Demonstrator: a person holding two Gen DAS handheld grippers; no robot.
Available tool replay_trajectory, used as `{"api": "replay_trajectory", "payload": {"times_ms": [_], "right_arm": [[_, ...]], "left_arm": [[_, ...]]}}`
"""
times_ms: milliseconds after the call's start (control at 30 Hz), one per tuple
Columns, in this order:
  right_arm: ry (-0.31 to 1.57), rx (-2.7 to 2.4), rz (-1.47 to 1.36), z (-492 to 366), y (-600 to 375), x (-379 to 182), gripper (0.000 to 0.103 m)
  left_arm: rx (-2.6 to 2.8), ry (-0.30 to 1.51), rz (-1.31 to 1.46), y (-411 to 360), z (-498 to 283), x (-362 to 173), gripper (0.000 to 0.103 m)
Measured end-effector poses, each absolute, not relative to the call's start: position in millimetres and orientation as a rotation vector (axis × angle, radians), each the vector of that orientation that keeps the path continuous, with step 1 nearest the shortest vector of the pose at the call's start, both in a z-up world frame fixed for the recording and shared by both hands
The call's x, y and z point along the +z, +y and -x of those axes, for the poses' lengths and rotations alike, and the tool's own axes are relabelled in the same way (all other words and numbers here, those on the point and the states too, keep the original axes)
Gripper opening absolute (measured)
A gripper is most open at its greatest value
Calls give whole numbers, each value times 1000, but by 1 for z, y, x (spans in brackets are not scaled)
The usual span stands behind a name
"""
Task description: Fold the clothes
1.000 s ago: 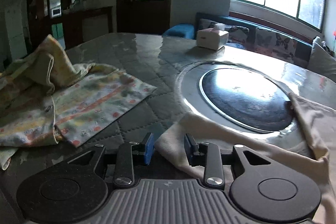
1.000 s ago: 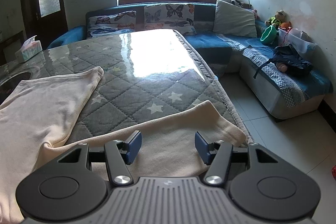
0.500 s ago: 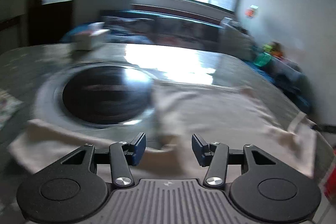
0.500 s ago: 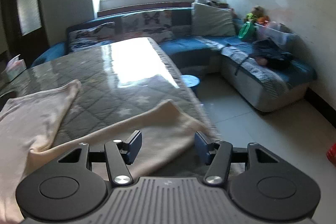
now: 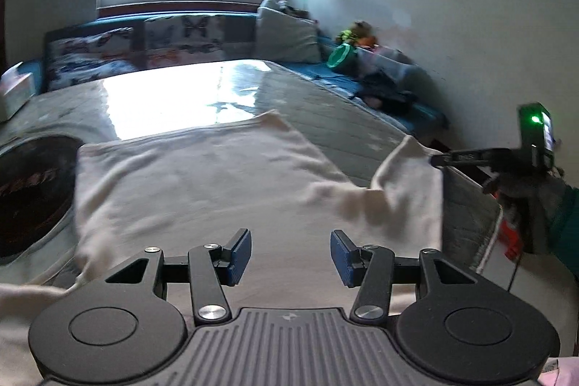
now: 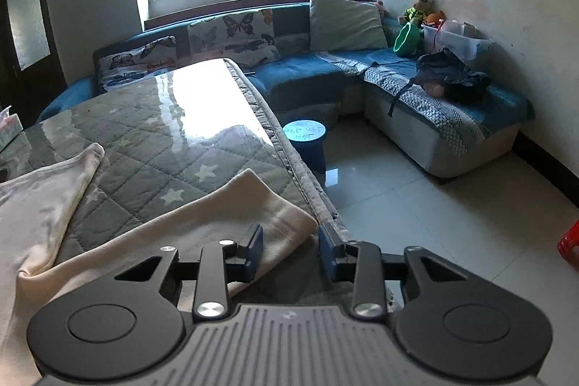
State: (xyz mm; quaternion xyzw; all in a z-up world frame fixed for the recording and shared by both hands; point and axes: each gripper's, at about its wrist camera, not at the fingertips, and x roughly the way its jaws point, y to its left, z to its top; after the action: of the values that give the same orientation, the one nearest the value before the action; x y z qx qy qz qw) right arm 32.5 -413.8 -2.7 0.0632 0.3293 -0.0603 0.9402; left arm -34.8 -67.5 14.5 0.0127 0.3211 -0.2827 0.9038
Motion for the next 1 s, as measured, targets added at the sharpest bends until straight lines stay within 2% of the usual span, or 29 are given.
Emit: {"api": "replay_trajectory", "payload": {"times_ms": [33, 100, 300, 467, 667, 733, 1000], "right_arm": [[668, -122, -127, -33, -413, -3, 18], [658, -121, -129, -32, -413, -2, 8], [583, -133, -176, -18, -420, 9, 5], [531, -151, -201, -1, -430, 21, 4], [597, -159, -247, -4, -434, 0, 5], [610, -156, -270, -3, -437, -4, 15], [605, -148, -297, -2, -442, -10, 19]], "left_arm": [[-597, 666, -33, -72, 35, 15, 52], [-623, 672, -48, -81, 35, 15, 52], [-709, 691, -102, -110, 37, 10, 52], [-795, 688, -130, -134, 40, 7, 52], [-837, 707, -161, -154, 40, 0, 52], [-843, 710, -160, -156, 40, -1, 54], [-843, 710, -176, -161, 41, -1, 56]]}}
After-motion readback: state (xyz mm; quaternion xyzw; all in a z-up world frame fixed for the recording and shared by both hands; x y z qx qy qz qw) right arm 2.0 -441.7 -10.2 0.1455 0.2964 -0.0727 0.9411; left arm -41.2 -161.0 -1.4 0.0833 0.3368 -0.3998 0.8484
